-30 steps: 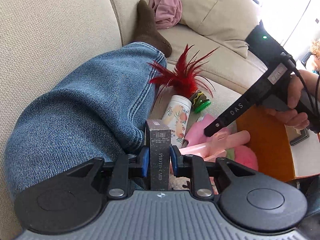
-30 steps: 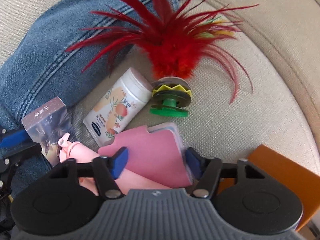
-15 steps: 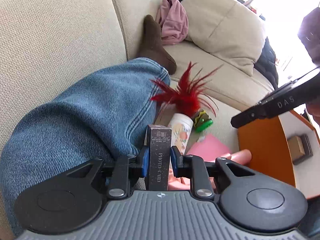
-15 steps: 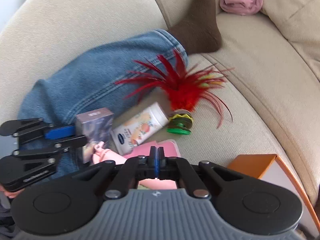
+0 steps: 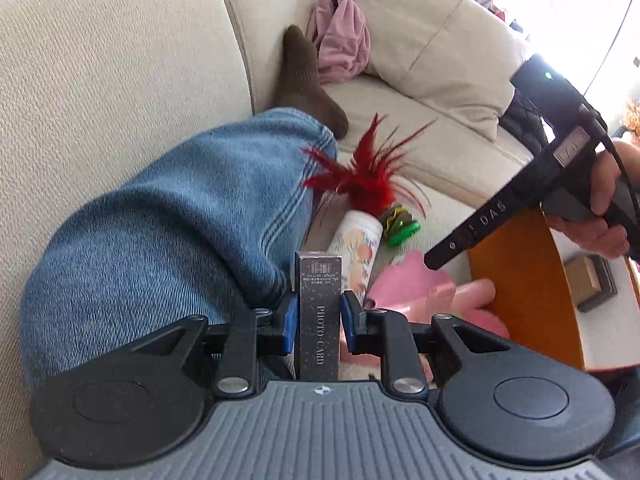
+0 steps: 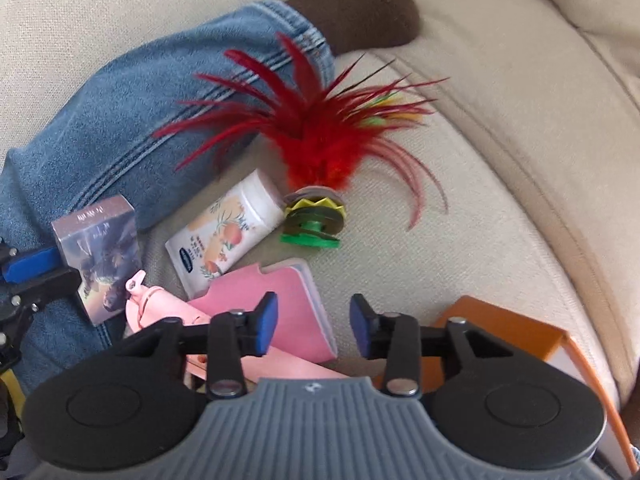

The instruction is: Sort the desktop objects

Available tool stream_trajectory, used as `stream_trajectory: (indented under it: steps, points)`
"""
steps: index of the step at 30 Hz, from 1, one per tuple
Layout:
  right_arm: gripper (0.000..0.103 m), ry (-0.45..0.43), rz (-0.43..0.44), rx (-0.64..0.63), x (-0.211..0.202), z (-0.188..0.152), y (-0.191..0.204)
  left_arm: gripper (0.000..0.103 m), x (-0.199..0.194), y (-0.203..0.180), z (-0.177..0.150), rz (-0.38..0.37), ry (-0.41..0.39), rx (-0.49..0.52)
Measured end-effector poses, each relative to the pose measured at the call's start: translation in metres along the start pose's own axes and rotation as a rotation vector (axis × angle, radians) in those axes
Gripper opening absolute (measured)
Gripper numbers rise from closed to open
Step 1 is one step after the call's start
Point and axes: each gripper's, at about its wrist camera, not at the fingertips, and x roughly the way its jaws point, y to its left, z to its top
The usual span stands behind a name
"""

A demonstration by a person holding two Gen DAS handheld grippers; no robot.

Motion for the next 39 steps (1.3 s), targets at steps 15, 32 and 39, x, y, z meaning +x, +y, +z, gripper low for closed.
stream_trajectory:
  steps: [15, 32, 39]
  points:
    - [0.076, 0.128, 0.095, 0.046, 0.052, 0.009, 0.005, 0.026, -0.008, 0.000, -0.014, 0.000, 0.017, 0.021]
    - [0.000, -0.098, 0.114, -0.083, -0.031, -0.034, 0.031, 0.026, -0.013, -0.003, -0.018, 0.012, 0.004, 0.039]
    - [0.000, -0.237, 0.050, -0.217, -0.076, -0.036, 0.070, 0.026, -0.030, -0.008, -0.030, 0.023, 0.009, 0.056]
